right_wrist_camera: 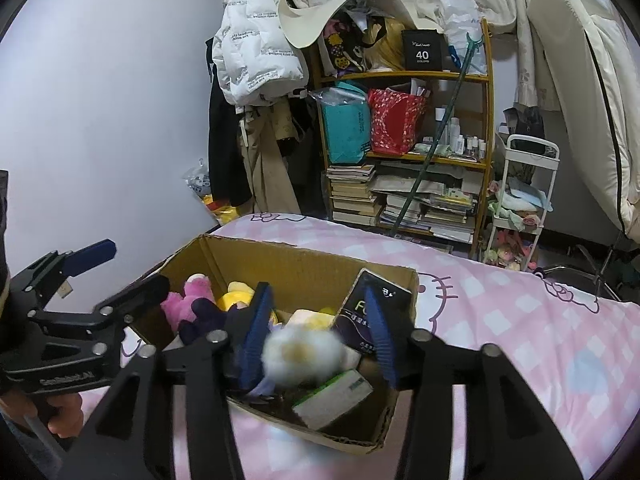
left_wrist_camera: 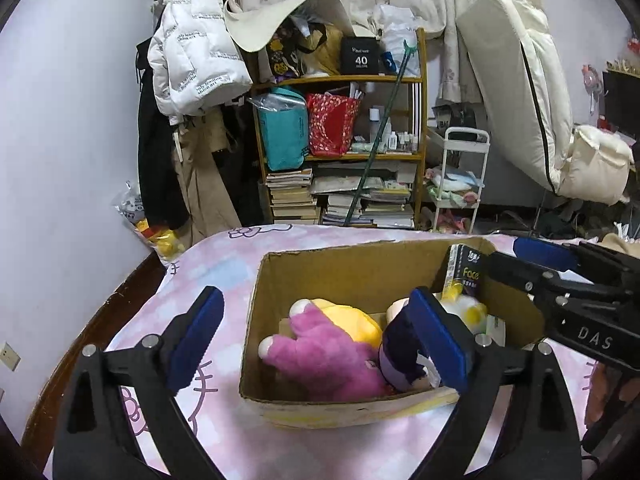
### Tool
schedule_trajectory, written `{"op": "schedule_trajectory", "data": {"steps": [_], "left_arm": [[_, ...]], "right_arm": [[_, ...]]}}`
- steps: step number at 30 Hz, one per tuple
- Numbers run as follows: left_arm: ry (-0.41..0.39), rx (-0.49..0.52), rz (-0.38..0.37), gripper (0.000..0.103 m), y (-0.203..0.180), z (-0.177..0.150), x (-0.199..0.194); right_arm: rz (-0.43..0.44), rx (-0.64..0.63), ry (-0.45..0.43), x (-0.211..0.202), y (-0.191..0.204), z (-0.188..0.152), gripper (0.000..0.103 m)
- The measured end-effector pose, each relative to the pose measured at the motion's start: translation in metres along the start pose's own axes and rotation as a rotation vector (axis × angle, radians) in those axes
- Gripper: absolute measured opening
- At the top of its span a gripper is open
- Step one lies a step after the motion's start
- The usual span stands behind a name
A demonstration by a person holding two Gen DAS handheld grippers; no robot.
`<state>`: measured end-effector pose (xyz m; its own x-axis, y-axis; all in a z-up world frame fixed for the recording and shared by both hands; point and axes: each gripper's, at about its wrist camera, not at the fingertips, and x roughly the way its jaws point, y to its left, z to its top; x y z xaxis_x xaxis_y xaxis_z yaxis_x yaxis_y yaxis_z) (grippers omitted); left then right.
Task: Organize soft objects
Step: 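Open both grippers to drop the fluffy plush and doll into the box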
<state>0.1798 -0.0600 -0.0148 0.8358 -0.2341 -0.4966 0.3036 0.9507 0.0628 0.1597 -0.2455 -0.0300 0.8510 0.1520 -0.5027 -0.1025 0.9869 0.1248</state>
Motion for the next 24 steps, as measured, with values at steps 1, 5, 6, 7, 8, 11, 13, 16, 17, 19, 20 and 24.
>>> {"op": "schedule_trajectory", "data": {"steps": [1,5,6,7,8,11,13,16,17,19,20,24], "left_arm": [[0.0,-0.002,0.002,0.093,0.001,0.0,-0.002],[0.001,0.0,0.022,0.093,0.003,-0.001,-0.011],[0.0,0.0,0.023,0.093,0.004,-0.001,-0.014],[0.0,-0.002,0.023,0.093,0.005,-0.003,-0.017],[0.002,-0.005,0.026,0.094,0.006,-0.003,-0.019],[0.012,-0.012,0.041,0.094,0.01,-0.004,-0.028],[0.008,-0.014,0.053,0.095,0.012,-0.004,-0.036],[-0.006,-0.004,0.068,0.1,0.014,-0.003,-0.052],[-0.014,-0.004,0.077,0.1,0.014,-0.003,-0.058],[-0.023,-0.01,0.087,0.1,0.016,-0.005,-0.072],[-0.028,-0.013,0.091,0.1,0.016,-0.005,-0.077],[-0.067,-0.018,0.115,0.102,0.017,-0.005,-0.105]], "right_arm": [[0.001,0.002,-0.003,-0.002,0.0,0.0,0.057],[-0.006,0.006,-0.008,-0.009,0.002,0.0,0.067],[-0.009,0.011,-0.018,-0.014,0.003,-0.001,0.069],[-0.009,0.016,-0.022,-0.017,0.003,-0.001,0.071],[-0.011,0.02,-0.022,-0.02,0.003,-0.002,0.072],[-0.012,0.027,-0.025,-0.029,0.005,-0.002,0.076],[-0.006,0.03,-0.037,-0.036,0.005,0.0,0.084],[-0.005,0.027,-0.062,-0.053,0.008,0.002,0.088],[-0.013,0.02,-0.072,-0.06,0.009,0.003,0.091],[-0.019,0.015,-0.09,-0.071,0.01,0.006,0.096],[-0.018,0.015,-0.101,-0.076,0.011,0.007,0.099],[-0.015,0.023,-0.142,-0.101,0.012,0.013,0.103]]}}
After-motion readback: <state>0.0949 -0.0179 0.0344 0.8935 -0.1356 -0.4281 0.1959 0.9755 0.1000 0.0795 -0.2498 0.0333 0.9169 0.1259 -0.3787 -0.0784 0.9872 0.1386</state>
